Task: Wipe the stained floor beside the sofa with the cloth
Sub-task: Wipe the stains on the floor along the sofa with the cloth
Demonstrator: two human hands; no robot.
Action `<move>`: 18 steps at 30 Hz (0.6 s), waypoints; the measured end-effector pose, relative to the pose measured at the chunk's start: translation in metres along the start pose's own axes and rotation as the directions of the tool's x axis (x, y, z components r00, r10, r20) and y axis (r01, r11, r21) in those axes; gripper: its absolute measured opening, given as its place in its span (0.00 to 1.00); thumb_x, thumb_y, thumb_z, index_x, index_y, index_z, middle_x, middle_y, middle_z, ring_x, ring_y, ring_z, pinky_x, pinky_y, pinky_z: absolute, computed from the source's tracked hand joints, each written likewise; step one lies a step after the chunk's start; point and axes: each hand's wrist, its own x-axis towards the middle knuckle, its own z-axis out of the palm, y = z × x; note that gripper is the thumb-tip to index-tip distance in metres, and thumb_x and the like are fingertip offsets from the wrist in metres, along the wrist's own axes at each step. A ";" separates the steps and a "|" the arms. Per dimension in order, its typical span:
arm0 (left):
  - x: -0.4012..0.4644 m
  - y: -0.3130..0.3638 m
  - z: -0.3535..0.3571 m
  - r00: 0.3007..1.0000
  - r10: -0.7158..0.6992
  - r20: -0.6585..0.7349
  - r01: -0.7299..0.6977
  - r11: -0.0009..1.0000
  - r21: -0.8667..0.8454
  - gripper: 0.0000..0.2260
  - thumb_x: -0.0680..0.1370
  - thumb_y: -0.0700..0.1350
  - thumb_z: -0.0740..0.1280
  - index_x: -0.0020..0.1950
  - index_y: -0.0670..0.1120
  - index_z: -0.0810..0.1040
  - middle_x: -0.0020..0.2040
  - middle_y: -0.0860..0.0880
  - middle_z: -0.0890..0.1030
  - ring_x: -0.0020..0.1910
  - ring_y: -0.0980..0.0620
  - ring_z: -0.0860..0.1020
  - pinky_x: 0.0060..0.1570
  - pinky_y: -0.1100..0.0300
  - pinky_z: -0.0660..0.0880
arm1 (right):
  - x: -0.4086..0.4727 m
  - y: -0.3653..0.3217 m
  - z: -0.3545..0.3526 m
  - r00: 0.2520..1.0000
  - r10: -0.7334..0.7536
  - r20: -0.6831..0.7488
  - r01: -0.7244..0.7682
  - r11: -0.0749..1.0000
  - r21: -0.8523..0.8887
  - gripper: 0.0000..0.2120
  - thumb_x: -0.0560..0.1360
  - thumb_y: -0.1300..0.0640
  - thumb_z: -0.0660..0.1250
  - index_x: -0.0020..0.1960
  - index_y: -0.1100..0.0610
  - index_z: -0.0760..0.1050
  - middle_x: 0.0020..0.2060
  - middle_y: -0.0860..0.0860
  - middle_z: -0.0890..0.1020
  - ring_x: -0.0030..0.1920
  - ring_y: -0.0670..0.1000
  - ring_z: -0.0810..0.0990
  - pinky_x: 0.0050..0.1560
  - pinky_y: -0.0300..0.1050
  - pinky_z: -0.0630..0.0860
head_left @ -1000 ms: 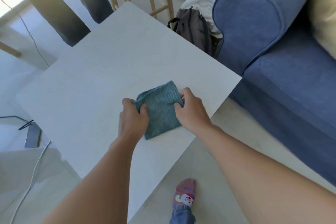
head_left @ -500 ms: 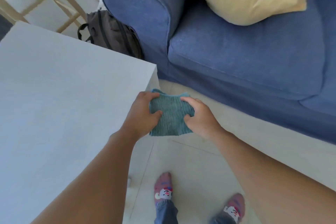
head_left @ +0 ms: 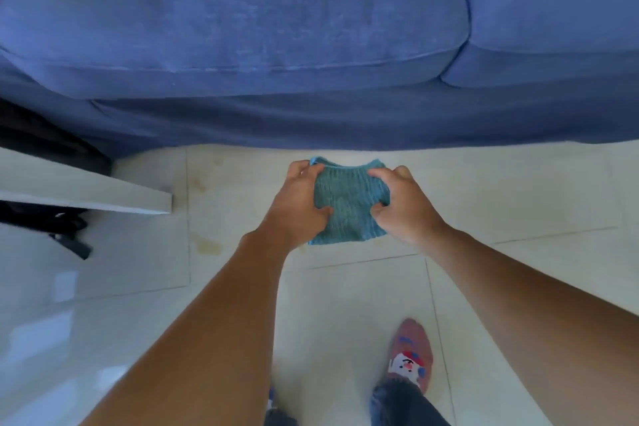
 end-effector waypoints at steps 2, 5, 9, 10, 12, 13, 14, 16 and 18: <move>0.042 -0.009 0.042 0.999 0.033 0.038 -0.034 0.999 0.032 0.31 0.75 0.37 0.71 0.76 0.44 0.64 0.73 0.50 0.61 0.65 0.52 0.70 0.56 0.72 0.62 | 0.027 0.048 0.010 0.999 0.039 -0.033 -0.039 0.999 0.006 0.26 0.76 0.65 0.64 0.74 0.54 0.67 0.56 0.52 0.67 0.48 0.52 0.74 0.46 0.42 0.75; 0.104 -0.026 0.099 0.994 0.075 0.080 -0.083 0.992 0.097 0.30 0.75 0.37 0.71 0.75 0.44 0.65 0.74 0.49 0.59 0.65 0.50 0.71 0.54 0.73 0.60 | 0.072 0.113 0.026 0.994 0.088 -0.065 -0.087 0.996 0.021 0.26 0.77 0.65 0.64 0.74 0.54 0.67 0.56 0.51 0.67 0.48 0.52 0.74 0.46 0.42 0.74; 0.185 -0.041 0.172 0.981 0.139 0.136 -0.159 0.976 0.147 0.27 0.76 0.38 0.70 0.73 0.46 0.67 0.71 0.50 0.61 0.61 0.51 0.72 0.52 0.68 0.66 | 0.131 0.198 0.039 0.985 0.118 -0.127 -0.116 0.993 0.024 0.26 0.76 0.64 0.64 0.73 0.54 0.68 0.55 0.51 0.67 0.50 0.52 0.74 0.46 0.41 0.73; 0.203 -0.040 0.188 0.974 0.172 0.148 -0.195 0.968 0.159 0.26 0.76 0.38 0.70 0.72 0.46 0.68 0.70 0.50 0.62 0.59 0.52 0.72 0.51 0.67 0.66 | 0.143 0.218 0.039 0.978 0.129 -0.162 -0.126 0.992 0.027 0.26 0.76 0.64 0.64 0.73 0.54 0.68 0.55 0.51 0.67 0.50 0.52 0.74 0.45 0.40 0.72; 0.232 -0.040 0.212 0.964 0.206 0.165 -0.235 0.956 0.177 0.25 0.76 0.38 0.70 0.71 0.47 0.69 0.68 0.50 0.62 0.59 0.51 0.72 0.51 0.67 0.67 | 0.164 0.251 0.041 0.964 0.169 -0.208 -0.168 0.986 0.023 0.26 0.75 0.64 0.64 0.73 0.54 0.68 0.55 0.51 0.68 0.48 0.52 0.75 0.43 0.39 0.72; 0.246 -0.039 0.226 0.959 0.218 0.179 -0.252 0.948 0.194 0.24 0.75 0.37 0.70 0.70 0.46 0.70 0.67 0.50 0.62 0.59 0.51 0.73 0.52 0.67 0.68 | 0.172 0.266 0.043 0.954 0.189 -0.234 -0.189 0.982 0.024 0.26 0.75 0.64 0.64 0.73 0.54 0.69 0.55 0.51 0.68 0.48 0.52 0.75 0.45 0.40 0.73; 0.259 -0.038 0.236 0.955 0.222 0.196 -0.263 0.939 0.220 0.23 0.75 0.37 0.70 0.69 0.46 0.71 0.66 0.50 0.62 0.59 0.50 0.74 0.53 0.66 0.69 | 0.179 0.279 0.045 0.943 0.200 -0.266 -0.199 0.980 0.032 0.26 0.74 0.63 0.65 0.72 0.55 0.70 0.56 0.52 0.68 0.50 0.53 0.76 0.48 0.42 0.73; 0.276 -0.038 0.249 0.953 0.220 0.208 -0.274 0.918 0.285 0.22 0.74 0.39 0.71 0.66 0.46 0.72 0.65 0.49 0.62 0.57 0.48 0.76 0.57 0.61 0.73 | 0.188 0.294 0.048 0.944 0.174 -0.280 -0.195 0.980 -0.048 0.26 0.74 0.61 0.65 0.72 0.56 0.69 0.56 0.53 0.69 0.53 0.57 0.77 0.54 0.47 0.75; 0.275 -0.036 0.253 0.956 0.236 0.176 -0.283 0.902 0.327 0.20 0.74 0.42 0.70 0.66 0.48 0.73 0.64 0.49 0.63 0.55 0.47 0.77 0.60 0.54 0.74 | 0.182 0.299 0.046 0.947 0.152 -0.283 -0.236 0.927 -0.292 0.25 0.73 0.57 0.64 0.70 0.55 0.69 0.58 0.54 0.68 0.54 0.60 0.77 0.55 0.52 0.77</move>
